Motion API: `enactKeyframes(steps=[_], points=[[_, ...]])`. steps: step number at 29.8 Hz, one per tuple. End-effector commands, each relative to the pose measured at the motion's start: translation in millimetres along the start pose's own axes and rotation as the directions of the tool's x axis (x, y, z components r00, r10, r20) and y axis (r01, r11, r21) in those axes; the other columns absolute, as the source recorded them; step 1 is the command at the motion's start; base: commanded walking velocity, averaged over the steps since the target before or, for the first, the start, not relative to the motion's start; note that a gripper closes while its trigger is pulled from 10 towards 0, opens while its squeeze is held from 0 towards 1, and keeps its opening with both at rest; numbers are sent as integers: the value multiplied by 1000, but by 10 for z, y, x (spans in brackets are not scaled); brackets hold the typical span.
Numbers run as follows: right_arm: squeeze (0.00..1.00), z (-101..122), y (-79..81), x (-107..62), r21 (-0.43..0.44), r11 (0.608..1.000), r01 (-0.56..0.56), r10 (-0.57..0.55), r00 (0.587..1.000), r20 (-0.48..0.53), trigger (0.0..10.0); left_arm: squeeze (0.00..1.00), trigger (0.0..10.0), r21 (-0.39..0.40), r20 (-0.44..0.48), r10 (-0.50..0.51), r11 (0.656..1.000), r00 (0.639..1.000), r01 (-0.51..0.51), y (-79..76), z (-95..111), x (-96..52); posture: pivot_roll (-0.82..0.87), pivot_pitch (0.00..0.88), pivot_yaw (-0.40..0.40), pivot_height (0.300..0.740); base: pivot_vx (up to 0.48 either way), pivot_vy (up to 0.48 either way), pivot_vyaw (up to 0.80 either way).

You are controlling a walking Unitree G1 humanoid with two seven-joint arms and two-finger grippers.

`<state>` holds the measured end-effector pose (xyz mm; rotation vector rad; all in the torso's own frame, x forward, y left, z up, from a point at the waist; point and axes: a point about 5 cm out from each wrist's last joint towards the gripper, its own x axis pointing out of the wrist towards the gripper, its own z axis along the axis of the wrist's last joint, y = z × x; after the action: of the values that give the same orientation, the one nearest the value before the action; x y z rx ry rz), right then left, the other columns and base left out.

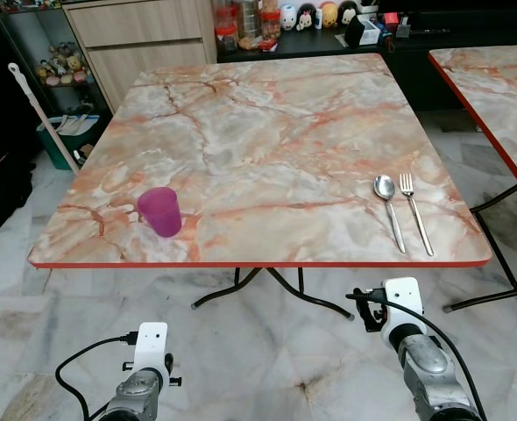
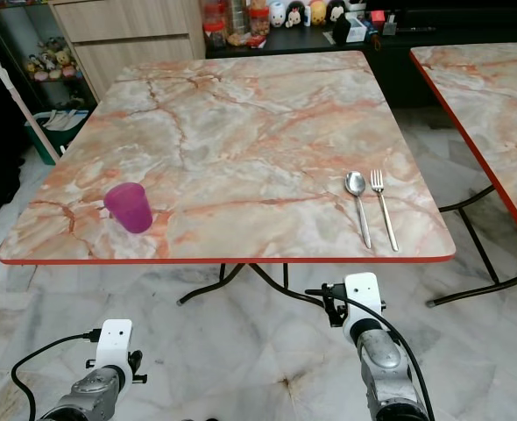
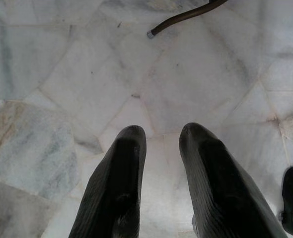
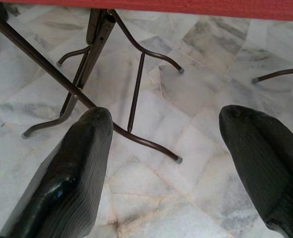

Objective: Setting the table

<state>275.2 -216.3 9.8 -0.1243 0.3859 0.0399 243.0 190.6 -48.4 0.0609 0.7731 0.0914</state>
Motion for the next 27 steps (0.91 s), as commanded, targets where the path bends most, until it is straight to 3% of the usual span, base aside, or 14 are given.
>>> enactKeyframes(steps=[1,10,15,27], points=[[0,2,35,-7,13,1000,-8,8,1000,3,10000,0,10000,21,-25,11,1000,1000,-10,43,-51,-7,-102,70,87,740,0,0,0],[0,84,9,-56,41,998,36,-39,997,71,10000,0,10000,31,-23,6,999,1000,-6,42,-40,-5,-109,75,88,740,0,0,0],[0,310,-56,-223,14,999,52,-53,990,130,10000,0,10000,35,-22,5,999,1000,-4,42,-34,-4,-112,77,88,740,0,0,0],[0,443,-92,-387,53,997,61,-70,980,186,10000,0,10000,41,-21,1,999,1000,-1,39,-23,-1,-119,80,90,740,0,0,0]])
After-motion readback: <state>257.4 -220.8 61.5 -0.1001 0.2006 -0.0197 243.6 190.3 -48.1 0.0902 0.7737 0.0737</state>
